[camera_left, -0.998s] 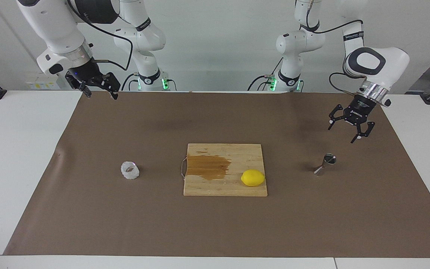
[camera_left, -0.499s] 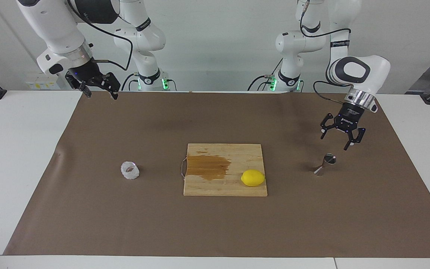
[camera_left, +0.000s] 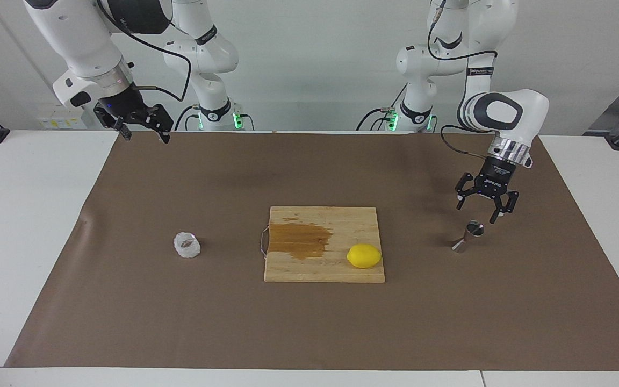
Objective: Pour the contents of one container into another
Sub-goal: 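Close the left gripper around the small dark cup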
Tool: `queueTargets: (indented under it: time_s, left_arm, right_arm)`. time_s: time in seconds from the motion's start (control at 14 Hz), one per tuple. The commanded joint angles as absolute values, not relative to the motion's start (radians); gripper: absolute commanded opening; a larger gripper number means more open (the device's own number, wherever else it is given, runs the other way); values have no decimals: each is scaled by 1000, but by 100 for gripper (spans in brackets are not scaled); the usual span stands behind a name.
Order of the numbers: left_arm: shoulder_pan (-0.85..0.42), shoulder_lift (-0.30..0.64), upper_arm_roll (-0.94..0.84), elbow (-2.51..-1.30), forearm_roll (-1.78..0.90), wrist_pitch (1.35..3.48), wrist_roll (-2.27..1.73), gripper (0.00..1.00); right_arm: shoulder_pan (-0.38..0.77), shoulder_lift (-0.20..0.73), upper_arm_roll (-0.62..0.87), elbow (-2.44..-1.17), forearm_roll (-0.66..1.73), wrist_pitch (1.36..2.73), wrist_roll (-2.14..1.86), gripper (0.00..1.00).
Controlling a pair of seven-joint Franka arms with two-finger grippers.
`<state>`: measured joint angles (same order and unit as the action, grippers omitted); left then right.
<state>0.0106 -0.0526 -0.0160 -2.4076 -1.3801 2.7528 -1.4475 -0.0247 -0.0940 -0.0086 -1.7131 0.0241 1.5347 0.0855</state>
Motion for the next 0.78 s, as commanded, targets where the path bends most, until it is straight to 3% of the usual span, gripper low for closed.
queueTargets:
  time_s: [0.0,0.71]
  left_arm:
    - [-15,27,-11,-2329,-1424,2792,-1454,100]
    - [-43,63,-12,-2287,-1447,2821,-1448,100]
  right_arm:
    - [-34,-94,-5,-1707,14,1532,77,100]
    - [-34,-94,-5,-1707,15,1532,77,100]
